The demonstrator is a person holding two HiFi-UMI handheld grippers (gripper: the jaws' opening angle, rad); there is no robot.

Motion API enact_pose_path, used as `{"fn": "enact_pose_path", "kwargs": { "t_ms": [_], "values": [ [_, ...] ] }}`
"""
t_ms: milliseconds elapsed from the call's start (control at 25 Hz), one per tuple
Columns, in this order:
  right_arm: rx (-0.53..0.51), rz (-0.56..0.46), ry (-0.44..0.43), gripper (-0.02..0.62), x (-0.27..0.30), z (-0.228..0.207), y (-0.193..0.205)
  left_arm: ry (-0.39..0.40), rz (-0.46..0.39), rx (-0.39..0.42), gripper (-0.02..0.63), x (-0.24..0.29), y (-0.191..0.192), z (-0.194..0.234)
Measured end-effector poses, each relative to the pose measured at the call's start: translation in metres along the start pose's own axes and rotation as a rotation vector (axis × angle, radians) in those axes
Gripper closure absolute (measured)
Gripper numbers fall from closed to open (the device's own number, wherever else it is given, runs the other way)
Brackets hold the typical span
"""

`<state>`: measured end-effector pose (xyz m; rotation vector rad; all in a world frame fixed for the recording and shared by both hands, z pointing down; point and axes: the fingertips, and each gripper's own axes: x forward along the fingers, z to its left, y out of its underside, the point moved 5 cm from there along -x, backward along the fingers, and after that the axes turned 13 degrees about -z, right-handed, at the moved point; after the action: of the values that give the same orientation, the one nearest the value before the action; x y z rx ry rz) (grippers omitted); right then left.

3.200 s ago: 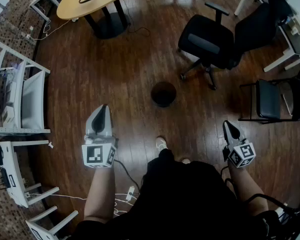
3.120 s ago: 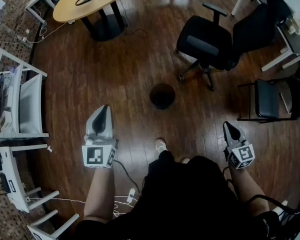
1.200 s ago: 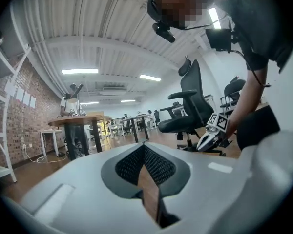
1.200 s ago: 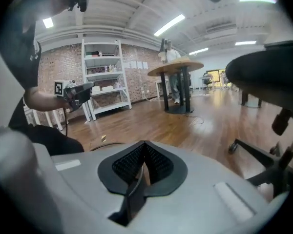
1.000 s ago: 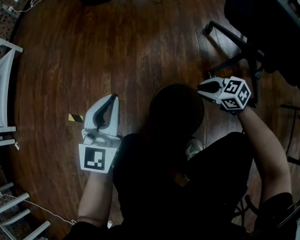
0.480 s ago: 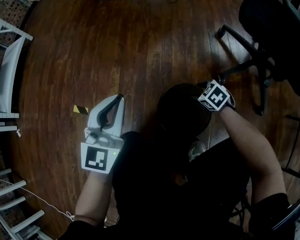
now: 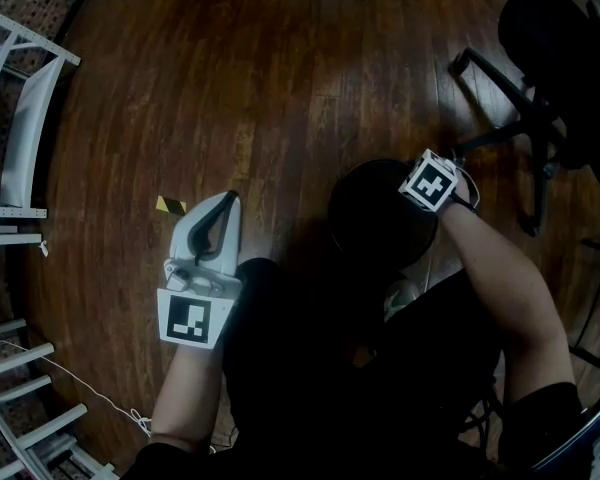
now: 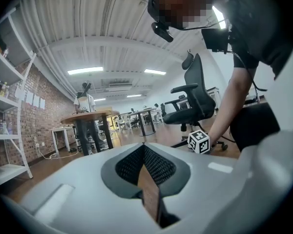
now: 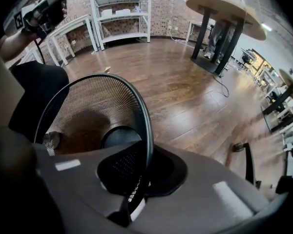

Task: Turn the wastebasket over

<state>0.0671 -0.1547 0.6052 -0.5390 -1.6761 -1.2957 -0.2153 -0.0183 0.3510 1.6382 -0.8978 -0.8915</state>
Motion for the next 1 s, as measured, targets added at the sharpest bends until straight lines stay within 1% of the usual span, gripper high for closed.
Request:
{"fn": "enact_pose_path", "kwargs": {
  "t_ms": [120, 240, 320, 520, 640, 720, 840, 920, 1000],
  "values": [
    [-0.022, -0.034, 0.059, 0.589, -0.010, -0.008, -0.012, -0.001, 0.006, -0.001, 0.606, -0.003, 0.002, 0.001],
    [-0.044, -0.078, 0.118, 0.589, -0.024, -0.017, -0.021, 0.001, -0.005, -0.002, 0.606, -0.001, 0.000, -0.002],
    [-0.059, -0.114, 0.170, 0.588, -0.033, -0.026, -0.027, 0.009, -0.013, -0.002, 0.606, 0.003, 0.000, -0.005],
    [-0.062, -0.177, 0.314, 0.584, -0.052, -0.049, -0.034, 0.015, -0.017, -0.032, 0.606, 0.015, -0.002, -0.018],
    [-0.100, -0.195, 0.408, 0.574, -0.060, -0.062, -0.037, 0.038, -0.029, -0.032, 0.606, 0.023, -0.007, -0.025],
    [-0.148, -0.181, 0.455, 0.572, -0.061, -0.067, -0.038, 0.046, -0.037, -0.034, 0.606, 0.026, -0.010, -0.026],
    [-0.201, -0.140, 0.476, 0.569, -0.056, -0.063, -0.039, 0.059, -0.034, -0.040, 0.606, 0.026, -0.013, -0.028],
    [-0.233, -0.122, 0.464, 0.561, -0.046, -0.053, -0.050, 0.060, -0.032, -0.045, 0.606, 0.026, -0.014, -0.025],
    [-0.259, -0.125, 0.451, 0.558, -0.036, -0.038, -0.066, 0.058, -0.052, -0.043, 0.606, 0.028, -0.018, -0.019]
  ]
}}
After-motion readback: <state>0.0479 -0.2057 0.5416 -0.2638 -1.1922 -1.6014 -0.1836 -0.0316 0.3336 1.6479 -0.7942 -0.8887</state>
